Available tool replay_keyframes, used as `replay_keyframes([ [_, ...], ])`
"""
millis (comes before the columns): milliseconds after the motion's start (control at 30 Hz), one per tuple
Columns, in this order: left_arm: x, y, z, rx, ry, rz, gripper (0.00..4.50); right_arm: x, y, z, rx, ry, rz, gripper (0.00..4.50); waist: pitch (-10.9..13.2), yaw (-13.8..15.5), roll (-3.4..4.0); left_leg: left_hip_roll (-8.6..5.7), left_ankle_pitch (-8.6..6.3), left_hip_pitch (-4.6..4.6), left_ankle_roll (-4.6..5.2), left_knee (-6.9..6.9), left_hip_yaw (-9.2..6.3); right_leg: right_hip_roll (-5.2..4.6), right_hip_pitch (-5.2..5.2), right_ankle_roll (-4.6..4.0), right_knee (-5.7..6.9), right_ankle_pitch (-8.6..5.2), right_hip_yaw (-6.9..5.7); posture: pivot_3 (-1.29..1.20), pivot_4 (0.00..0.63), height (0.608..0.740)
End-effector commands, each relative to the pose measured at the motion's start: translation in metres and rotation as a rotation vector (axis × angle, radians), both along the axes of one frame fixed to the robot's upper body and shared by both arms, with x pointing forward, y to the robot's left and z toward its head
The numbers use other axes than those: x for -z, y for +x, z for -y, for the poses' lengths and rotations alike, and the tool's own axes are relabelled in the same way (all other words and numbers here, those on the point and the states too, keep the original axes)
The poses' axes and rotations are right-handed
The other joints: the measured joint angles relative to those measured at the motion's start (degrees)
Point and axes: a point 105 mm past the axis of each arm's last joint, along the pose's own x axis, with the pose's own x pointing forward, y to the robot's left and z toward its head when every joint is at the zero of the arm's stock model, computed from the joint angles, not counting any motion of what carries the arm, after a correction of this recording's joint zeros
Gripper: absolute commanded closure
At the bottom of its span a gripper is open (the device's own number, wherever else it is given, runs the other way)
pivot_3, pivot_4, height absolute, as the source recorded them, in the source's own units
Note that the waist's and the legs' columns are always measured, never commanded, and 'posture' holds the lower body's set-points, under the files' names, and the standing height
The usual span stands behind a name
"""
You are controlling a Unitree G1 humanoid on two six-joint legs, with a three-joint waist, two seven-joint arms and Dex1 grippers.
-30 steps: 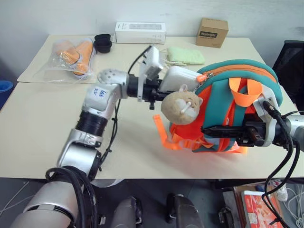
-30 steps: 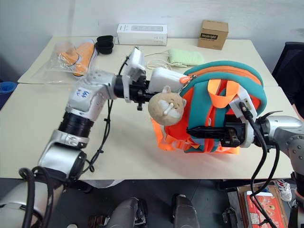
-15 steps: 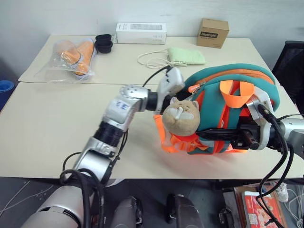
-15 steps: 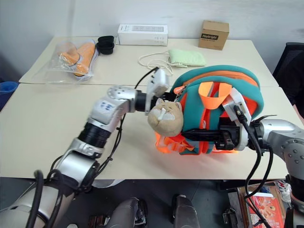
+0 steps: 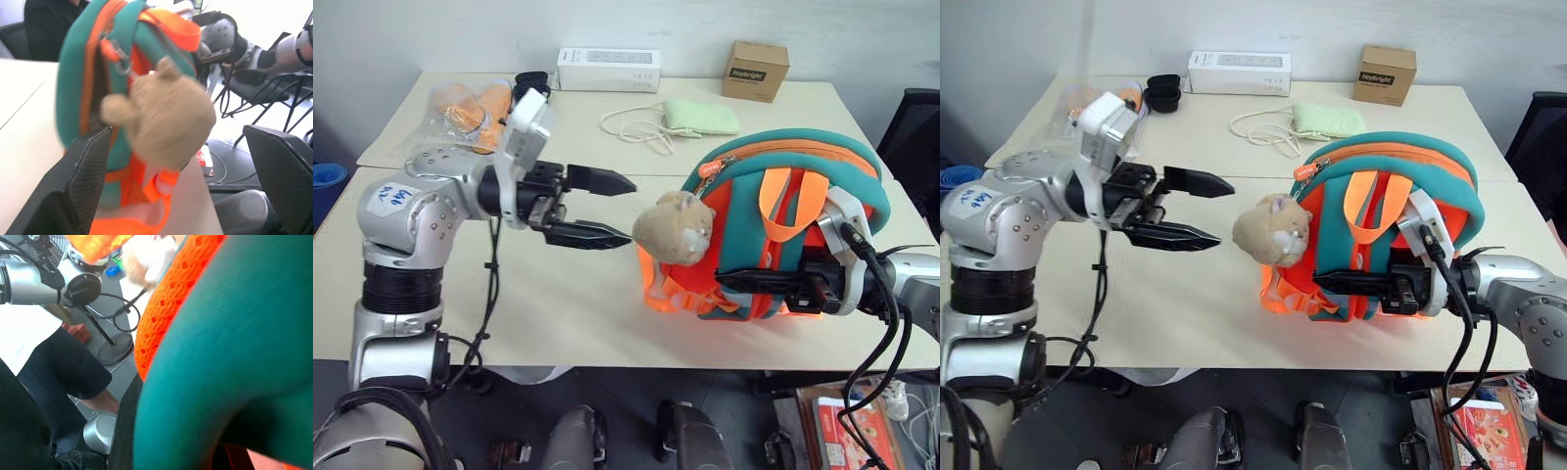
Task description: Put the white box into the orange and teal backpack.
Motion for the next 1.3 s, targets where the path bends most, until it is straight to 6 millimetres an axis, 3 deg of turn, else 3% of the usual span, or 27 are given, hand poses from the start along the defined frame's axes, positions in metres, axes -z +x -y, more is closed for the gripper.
replay_keyframes([
  [33, 0.009, 0.018, 0.025, -0.121, 0.050, 0.128, 0.01, -0.002, -0.004, -0.005, -0.028, 0.011, 0.009, 4.50, 0.00, 0.24, 0.00, -0.01, 0.00, 0.04, 0.00, -0.01, 0.01, 0.01, 0.01, 0.00, -0.01, 0.00, 0.01, 0.00, 0.150, 0.740],
  [233, 0.024, 0.036, 0.046, -0.185, 0.056, 0.132, 0.01, -0.004, -0.002, -0.006, -0.023, 0.020, 0.015, 4.50, 0.00, 0.10, 0.00, 0.09, -0.01, 0.06, -0.03, -0.04, 0.10, 0.12, -0.02, 0.00, -0.10, 0.00, 0.03, 0.00, 0.150, 0.740],
  [333, 0.024, 0.044, 0.045, -0.219, 0.050, 0.148, 0.61, -0.005, -0.002, -0.006, -0.017, 0.030, 0.016, 4.50, 0.00, 0.16, 0.00, 0.09, -0.01, 0.07, -0.03, -0.03, 0.09, 0.11, -0.03, -0.01, -0.17, -0.01, 0.02, 0.00, 0.150, 0.740],
  [433, 0.023, 0.043, 0.040, -0.205, 0.049, 0.147, 1.53, -0.004, -0.002, -0.005, -0.009, 0.029, 0.017, 4.50, 0.00, 0.15, 0.00, 0.09, -0.01, 0.06, -0.03, -0.04, 0.09, 0.08, -0.05, -0.02, -0.16, -0.01, 0.02, 0.00, 0.150, 0.740],
  [633, 0.017, 0.052, 0.014, -0.259, 0.072, 0.172, 2.81, -0.002, -0.001, 0.000, 0.027, 0.037, 0.014, 4.50, 0.00, 0.05, 0.00, 0.10, -0.01, 0.06, -0.03, -0.04, 0.09, 0.05, -0.05, -0.02, -0.17, -0.01, 0.02, 0.00, 0.150, 0.740],
  [833, 0.017, 0.076, -0.019, -0.352, 0.153, 0.166, 2.89, 0.001, -0.005, 0.009, 0.055, 0.032, 0.005, 4.50, 0.00, 0.07, 0.00, 0.08, -0.02, 0.06, -0.02, -0.04, 0.10, 0.07, -0.06, -0.02, -0.17, -0.01, -0.01, 0.00, 0.150, 0.740],
  [933, 0.043, 0.076, -0.027, -0.313, 0.294, 0.215, 2.89, 0.001, -0.006, 0.014, 0.079, 0.033, 0.005, 4.50, 0.00, 0.07, 0.00, 0.08, -0.03, 0.06, -0.02, -0.07, 0.11, 0.08, -0.06, -0.02, -0.16, -0.01, 0.00, 0.00, 0.150, 0.740],
  [1033, 0.089, 0.076, -0.033, -0.251, 0.494, 0.319, 2.89, 0.000, -0.004, 0.019, 0.107, 0.035, 0.017, 4.50, -0.02, 0.00, 0.03, 0.06, -0.04, 0.13, -0.03, -0.10, 0.20, 0.07, -0.07, -0.03, -0.19, -0.01, 0.06, 0.00, 0.150, 0.740],
  [1167, 0.132, 0.084, -0.019, -0.215, 0.589, 0.415, 2.89, -0.003, -0.003, 0.023, 0.128, 0.037, 0.030, 4.50, -0.01, 0.23, 0.02, 0.08, -0.07, 0.10, 0.01, -0.05, 0.20, -0.20, -0.10, -0.04, -0.19, -0.02, 0.08, 0.00, 0.150, 0.740],
  [1300, 0.156, 0.089, -0.004, -0.183, 0.644, 0.526, 2.89, -0.003, -0.003, 0.024, 0.135, 0.023, 0.046, 4.50, -0.05, 0.54, 0.03, 0.07, -0.14, 0.09, 0.10, -0.03, 0.19, -0.32, -0.11, -0.03, -0.21, -0.01, 0.09, 0.00, 0.150, 0.740],
])
